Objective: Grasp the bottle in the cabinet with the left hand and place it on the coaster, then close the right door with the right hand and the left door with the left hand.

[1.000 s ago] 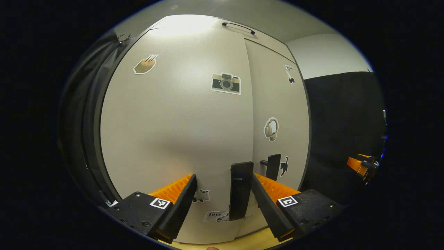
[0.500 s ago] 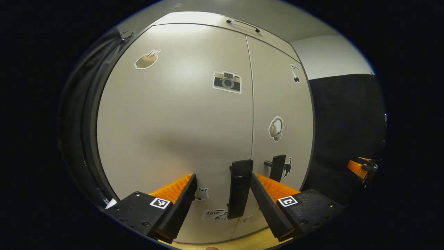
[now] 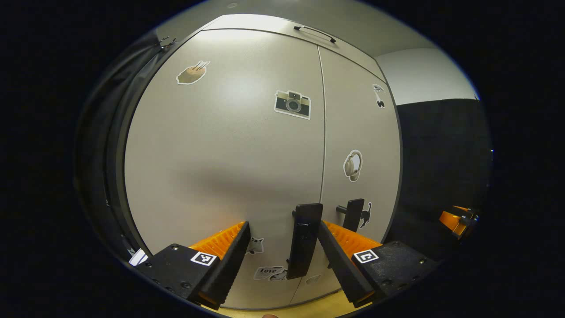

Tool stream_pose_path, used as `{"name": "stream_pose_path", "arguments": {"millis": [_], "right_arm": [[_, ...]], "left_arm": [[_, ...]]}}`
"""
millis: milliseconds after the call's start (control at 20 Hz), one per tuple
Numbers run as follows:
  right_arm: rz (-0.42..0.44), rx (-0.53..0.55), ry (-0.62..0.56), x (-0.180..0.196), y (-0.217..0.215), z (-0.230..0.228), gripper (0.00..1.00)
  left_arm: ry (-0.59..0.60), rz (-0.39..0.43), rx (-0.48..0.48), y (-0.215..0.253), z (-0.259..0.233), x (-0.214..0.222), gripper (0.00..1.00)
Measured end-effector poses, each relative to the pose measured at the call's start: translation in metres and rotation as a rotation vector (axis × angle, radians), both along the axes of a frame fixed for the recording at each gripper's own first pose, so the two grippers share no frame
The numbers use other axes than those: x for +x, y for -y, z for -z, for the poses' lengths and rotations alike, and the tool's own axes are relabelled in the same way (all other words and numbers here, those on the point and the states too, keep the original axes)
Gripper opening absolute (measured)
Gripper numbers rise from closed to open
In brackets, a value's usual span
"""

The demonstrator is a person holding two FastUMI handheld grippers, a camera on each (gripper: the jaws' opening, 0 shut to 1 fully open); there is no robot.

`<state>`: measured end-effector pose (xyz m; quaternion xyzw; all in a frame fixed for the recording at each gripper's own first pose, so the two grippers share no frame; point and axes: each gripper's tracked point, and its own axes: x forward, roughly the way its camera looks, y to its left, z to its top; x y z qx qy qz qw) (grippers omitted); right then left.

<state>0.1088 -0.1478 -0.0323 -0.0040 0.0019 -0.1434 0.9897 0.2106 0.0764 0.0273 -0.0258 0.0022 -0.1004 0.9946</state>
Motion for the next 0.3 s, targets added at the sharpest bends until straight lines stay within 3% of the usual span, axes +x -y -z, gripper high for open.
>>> {"name": "stream_pose_path", "arguments": {"millis": [300], "right_arm": [[-0.065,-0.006,-0.006,-0.015,-0.019,-0.005,0.99]], "left_arm": [[0.011,-0.084,0.045,0.003,-0.016,-0.023,1.0]]}}
